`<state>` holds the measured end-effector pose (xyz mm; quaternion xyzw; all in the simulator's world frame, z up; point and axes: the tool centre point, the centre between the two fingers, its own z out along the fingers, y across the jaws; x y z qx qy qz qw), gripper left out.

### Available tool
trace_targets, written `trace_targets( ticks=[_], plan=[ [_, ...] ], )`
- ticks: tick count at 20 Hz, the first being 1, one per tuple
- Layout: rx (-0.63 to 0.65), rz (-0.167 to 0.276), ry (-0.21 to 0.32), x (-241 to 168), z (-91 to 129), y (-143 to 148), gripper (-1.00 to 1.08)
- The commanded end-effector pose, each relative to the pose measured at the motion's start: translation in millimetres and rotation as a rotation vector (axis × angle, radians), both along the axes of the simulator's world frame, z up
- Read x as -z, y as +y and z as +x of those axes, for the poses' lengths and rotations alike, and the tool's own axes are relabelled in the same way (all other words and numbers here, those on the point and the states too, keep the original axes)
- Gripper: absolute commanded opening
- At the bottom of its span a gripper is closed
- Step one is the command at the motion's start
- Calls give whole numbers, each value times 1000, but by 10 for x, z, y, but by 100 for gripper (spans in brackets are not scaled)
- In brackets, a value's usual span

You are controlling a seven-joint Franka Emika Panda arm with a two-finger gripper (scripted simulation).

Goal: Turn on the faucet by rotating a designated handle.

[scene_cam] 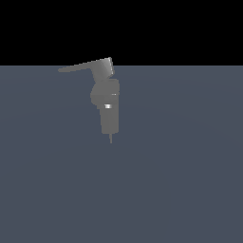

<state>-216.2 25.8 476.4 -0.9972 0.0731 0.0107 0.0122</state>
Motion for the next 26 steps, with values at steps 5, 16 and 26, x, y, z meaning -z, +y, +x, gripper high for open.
trace_targets(
  ticks=[5, 16, 26],
  plan=[
    [123, 24, 26, 44, 299, 90, -100],
    [375, 43, 85, 235, 890, 293, -100],
    [610, 27, 136, 532, 1411, 513, -100]
  ],
)
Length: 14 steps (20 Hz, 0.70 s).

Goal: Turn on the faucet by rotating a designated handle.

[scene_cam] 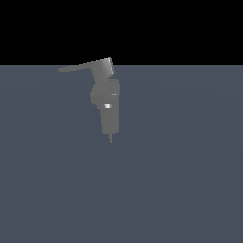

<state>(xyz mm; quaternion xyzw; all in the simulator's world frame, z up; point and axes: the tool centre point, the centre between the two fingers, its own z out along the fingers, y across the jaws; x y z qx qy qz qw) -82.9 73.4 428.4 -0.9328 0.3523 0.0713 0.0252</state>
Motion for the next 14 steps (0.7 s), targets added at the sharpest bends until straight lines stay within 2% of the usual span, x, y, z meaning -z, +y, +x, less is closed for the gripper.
trace_targets(
  ticks=[1, 14],
  plan=[
    [60, -7, 15, 87, 129, 61, -100],
    [363, -73, 81, 645, 731, 403, -100]
  ],
)
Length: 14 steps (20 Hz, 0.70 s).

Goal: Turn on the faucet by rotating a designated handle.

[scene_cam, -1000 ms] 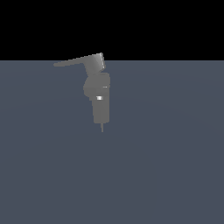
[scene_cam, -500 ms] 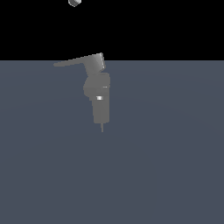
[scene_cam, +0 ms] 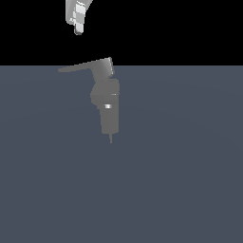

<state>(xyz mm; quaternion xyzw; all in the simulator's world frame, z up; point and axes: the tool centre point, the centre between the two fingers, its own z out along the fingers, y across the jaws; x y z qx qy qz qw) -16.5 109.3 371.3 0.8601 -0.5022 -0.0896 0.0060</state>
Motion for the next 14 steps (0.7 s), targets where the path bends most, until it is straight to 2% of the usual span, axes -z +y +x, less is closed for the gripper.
trace_targets(
  ticks=[1, 14],
  plan=[
    [59, -17, 11, 123, 108, 73, -100],
    [333, -122, 47, 787, 553, 440, -100]
  ],
)
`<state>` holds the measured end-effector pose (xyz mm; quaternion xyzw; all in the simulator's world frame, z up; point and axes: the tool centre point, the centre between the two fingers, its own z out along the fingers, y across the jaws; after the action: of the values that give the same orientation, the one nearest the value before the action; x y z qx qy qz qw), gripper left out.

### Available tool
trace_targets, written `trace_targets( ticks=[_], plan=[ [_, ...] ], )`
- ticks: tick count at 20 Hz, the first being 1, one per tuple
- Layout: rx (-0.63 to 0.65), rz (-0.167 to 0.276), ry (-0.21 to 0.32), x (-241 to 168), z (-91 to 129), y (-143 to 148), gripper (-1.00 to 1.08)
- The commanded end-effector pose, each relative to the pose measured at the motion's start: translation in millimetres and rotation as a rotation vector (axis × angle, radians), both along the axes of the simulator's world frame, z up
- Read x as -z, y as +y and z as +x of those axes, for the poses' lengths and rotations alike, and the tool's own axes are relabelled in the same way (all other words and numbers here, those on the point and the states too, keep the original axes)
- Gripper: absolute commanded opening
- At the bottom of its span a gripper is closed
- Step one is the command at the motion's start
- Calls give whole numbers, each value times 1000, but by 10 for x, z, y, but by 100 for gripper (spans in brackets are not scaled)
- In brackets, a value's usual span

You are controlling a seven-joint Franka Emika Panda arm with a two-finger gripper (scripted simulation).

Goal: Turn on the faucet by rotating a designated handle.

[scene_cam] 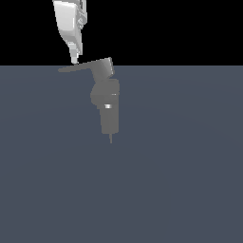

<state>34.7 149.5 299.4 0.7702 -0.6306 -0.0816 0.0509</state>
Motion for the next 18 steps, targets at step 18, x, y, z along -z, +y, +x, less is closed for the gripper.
trace_targets(
  ticks=[18],
  plan=[
    [134, -64, 7, 369, 184, 198, -100]
  ],
)
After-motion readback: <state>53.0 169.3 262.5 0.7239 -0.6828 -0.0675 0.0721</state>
